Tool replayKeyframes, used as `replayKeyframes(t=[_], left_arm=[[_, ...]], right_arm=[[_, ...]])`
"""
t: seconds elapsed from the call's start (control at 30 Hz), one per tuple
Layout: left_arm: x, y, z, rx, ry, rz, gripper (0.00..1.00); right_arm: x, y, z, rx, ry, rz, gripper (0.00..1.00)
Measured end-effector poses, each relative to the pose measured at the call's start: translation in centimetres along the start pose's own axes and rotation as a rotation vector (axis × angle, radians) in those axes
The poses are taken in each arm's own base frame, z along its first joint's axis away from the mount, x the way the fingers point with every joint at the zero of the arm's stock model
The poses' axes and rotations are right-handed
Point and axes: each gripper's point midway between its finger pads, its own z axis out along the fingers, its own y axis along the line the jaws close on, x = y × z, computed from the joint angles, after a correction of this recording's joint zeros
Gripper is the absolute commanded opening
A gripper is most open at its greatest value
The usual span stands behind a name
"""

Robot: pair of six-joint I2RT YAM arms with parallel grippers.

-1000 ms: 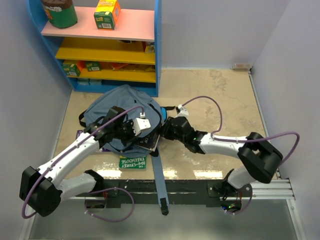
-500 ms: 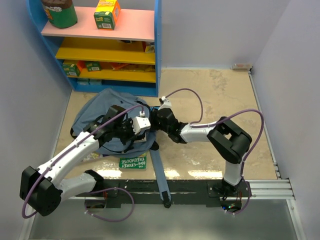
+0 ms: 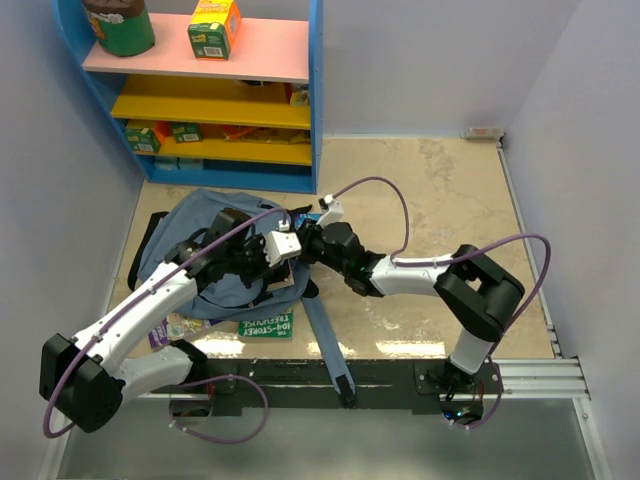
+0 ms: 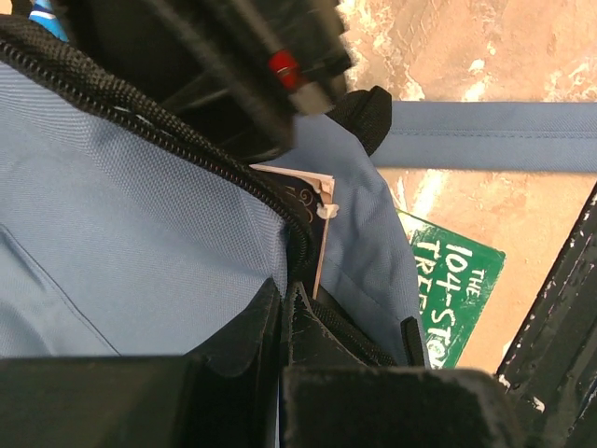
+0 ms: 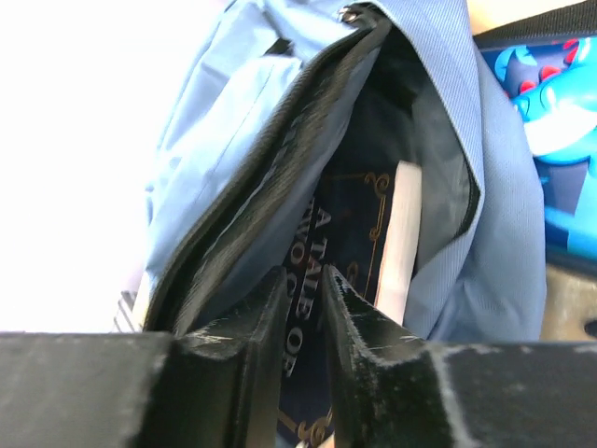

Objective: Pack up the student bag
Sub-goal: Place the book in the student bag.

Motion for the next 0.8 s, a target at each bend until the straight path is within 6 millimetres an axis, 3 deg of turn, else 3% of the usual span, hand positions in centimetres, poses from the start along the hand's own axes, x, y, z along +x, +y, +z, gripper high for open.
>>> replayKeyframes(t=[0.2, 0.43, 0.63, 0.8], left_arm=[[-0.1, 0.2, -0.1, -0.009, -0.003, -0.003, 0.00], [-1.0, 0.8, -0.8, -0.028, -0.016, 0.001, 0.00], [-1.5, 1.0, -1.1, -0.023, -0.019, 0.006, 0.00], [-1.2, 1.1, -0.7, 0.002, 0.027, 0.009, 0.00]], right_arm=[[1.1, -0.9, -0.8, 0.024, 0.041, -0.028, 0.31], [4.4, -4.2, 0.1, 0.108, 0.148, -0.061, 0.16], [3.8, -3.2, 0.7, 0.086, 0.134, -0.080, 0.08], [3.6, -0.7, 3.1, 0.032, 0.126, -0.105, 0.11]])
